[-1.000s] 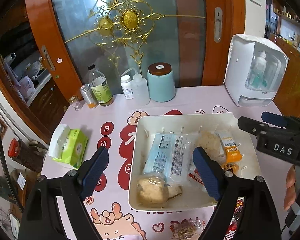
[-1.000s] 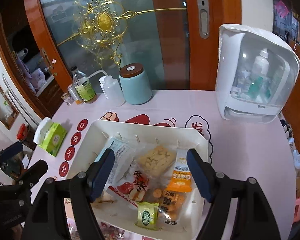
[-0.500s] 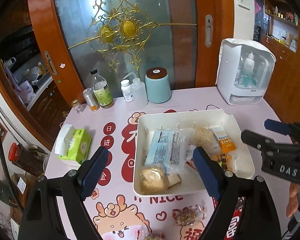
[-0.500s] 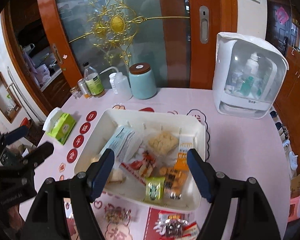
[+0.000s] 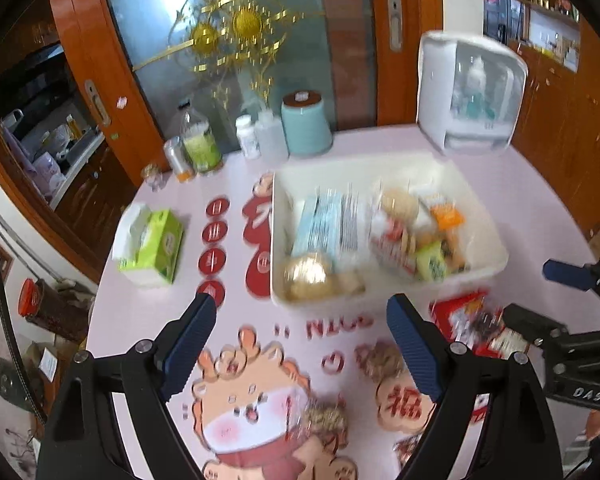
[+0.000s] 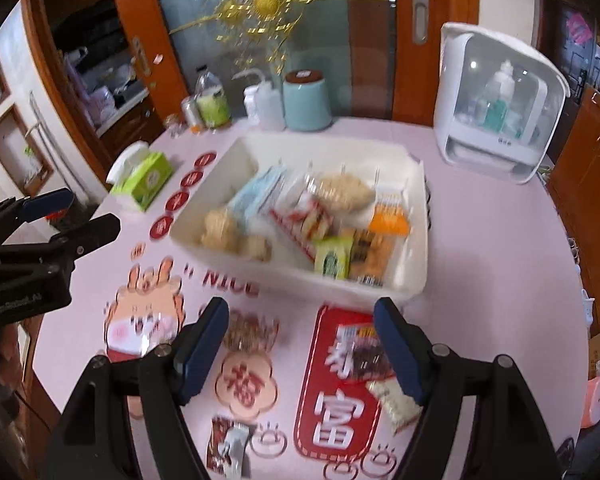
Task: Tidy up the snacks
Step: 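Move both grippers back down toward the snacks on the table, then grasp the small clear nut bag with the left gripper while the right grasps the brown-white wrapped snack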
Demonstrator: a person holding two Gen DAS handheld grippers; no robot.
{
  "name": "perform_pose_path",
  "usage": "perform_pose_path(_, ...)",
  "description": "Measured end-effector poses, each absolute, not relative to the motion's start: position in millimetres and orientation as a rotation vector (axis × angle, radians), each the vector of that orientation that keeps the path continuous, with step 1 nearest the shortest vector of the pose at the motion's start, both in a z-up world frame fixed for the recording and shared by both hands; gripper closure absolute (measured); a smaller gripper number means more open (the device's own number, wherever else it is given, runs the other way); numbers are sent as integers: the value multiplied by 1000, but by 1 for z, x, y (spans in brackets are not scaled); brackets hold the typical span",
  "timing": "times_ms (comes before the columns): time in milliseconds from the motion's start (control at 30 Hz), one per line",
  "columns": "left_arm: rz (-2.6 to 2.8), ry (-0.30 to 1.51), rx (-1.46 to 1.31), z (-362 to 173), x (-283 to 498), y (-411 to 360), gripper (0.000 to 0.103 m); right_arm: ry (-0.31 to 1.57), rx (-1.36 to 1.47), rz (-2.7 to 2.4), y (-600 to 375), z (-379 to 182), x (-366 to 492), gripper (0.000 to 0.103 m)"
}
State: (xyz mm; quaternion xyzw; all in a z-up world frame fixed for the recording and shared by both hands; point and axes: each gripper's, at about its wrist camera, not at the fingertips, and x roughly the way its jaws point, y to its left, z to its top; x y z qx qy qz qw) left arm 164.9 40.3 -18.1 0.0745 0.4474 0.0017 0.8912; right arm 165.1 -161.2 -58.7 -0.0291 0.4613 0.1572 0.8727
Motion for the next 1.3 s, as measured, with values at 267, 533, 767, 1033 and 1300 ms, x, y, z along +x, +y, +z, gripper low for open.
perform_pose_path(267, -94, 1106, 131, -92, 136, 61, 17, 1120, -56, 321, -142, -115, 124, 27)
perform_pose_path(533, -232, 1247, 117, -162, 116, 64, 17, 1278, 77, 282, -133, -170, 83, 27)
perform_pose_path(767, -206, 1310, 67, -194, 117, 69, 17, 1343, 61, 230, -118, -201, 64, 27)
perform_pose_path(1033, -130, 1357, -29, -211, 131, 75, 17, 1366, 16, 212, -105, -219, 65, 27)
perform_pose_path(1300, -76, 1394, -83, -223, 138, 90, 17, 1356, -65, 211, -91, -225, 64, 26)
